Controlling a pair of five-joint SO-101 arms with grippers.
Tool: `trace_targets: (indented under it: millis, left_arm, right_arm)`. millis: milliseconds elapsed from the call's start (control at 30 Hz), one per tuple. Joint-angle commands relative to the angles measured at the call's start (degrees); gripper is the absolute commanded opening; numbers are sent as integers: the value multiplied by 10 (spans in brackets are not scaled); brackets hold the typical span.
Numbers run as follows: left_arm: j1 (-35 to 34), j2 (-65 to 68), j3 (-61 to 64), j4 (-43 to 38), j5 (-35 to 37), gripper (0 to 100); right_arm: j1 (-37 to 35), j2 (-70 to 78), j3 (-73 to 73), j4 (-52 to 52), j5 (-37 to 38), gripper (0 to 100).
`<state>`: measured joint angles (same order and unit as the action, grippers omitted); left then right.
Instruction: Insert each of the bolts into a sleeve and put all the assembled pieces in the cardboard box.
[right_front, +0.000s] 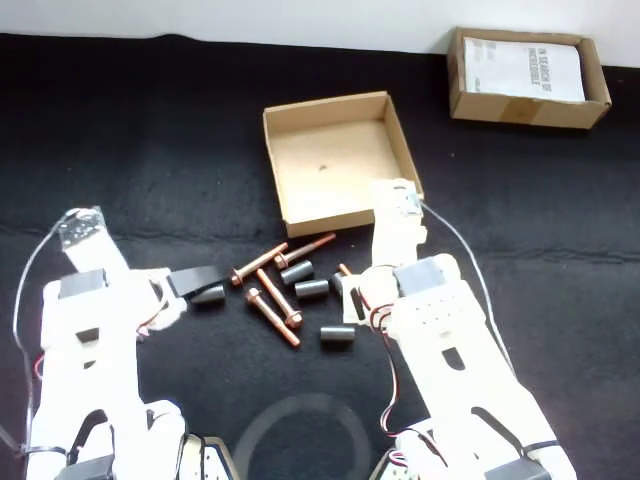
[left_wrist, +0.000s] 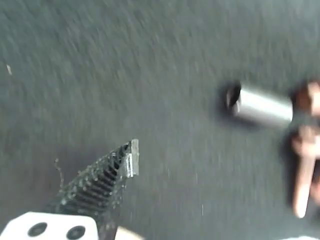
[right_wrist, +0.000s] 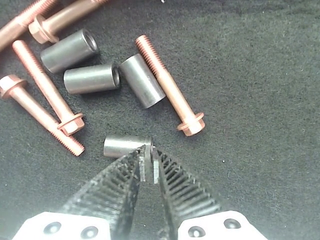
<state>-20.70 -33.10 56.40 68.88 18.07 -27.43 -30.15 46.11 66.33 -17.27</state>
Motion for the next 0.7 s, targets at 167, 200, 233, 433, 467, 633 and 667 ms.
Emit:
trace_targets:
  millis: [167,200,233,433,467,633,667]
  left_arm:
    - [43,2,-297,256,131,752]
    - [43,2,-337,267,141,752]
    - [44,0,-370,273,148,752]
    - [56,-1,-429,279,164,753]
    - [61,-1,-429,287,169,753]
    - [73,-12,-421,321,97,751]
    - [73,-18,-416,321,86,751]
  right_arm:
    - [-3,2,-7,-5,-1,9]
    - [-3,2,-6,-5,-1,9]
    - [-3,0,-4,-5,-1,9]
    - [-3,-4,-5,0,-1,9]
    - [-3,-4,-5,0,-1,9]
    - [-2,-4,-7,0,-1,9]
    - [-2,-4,-7,0,-1,9]
